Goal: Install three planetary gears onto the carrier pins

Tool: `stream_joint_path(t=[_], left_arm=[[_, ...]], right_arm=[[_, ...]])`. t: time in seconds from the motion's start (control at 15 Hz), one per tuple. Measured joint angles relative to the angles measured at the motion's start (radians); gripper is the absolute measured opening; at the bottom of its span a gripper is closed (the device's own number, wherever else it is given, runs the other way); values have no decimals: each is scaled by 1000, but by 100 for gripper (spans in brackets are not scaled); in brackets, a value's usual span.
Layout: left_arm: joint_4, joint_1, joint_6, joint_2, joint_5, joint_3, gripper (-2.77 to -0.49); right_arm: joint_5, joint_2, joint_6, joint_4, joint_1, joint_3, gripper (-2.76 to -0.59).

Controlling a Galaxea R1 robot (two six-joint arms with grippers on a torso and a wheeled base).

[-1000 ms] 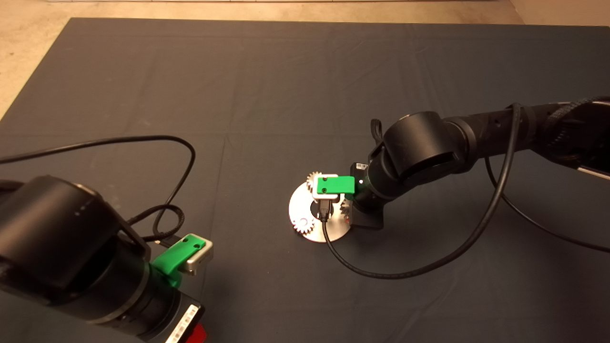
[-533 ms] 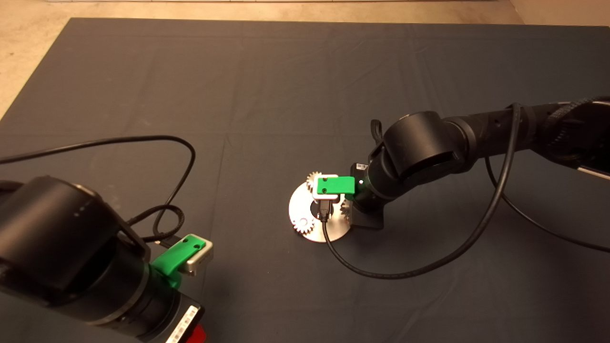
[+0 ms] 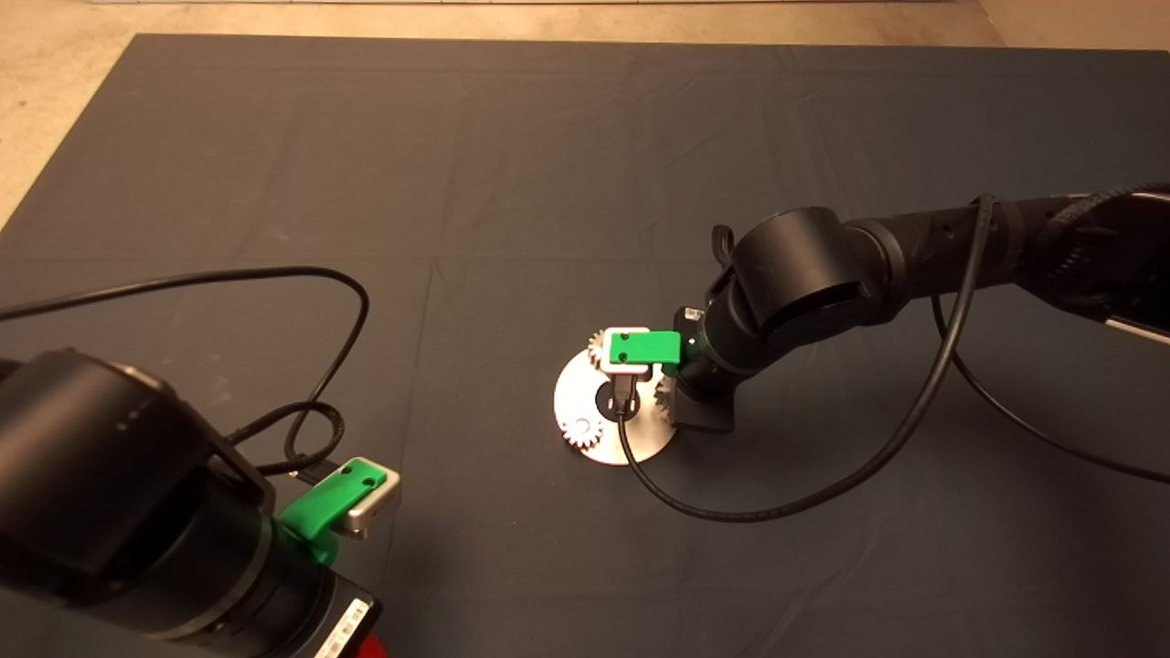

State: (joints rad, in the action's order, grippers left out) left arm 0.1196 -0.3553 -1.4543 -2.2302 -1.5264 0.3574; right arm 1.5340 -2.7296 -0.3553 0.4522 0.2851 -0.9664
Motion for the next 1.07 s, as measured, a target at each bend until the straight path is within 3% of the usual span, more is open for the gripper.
stream_joint_path(t=[1.07], left_arm=[[0,0,1,1,0,0,-150]], right_arm=[[0,-3,0,-1,-21,0,-226]])
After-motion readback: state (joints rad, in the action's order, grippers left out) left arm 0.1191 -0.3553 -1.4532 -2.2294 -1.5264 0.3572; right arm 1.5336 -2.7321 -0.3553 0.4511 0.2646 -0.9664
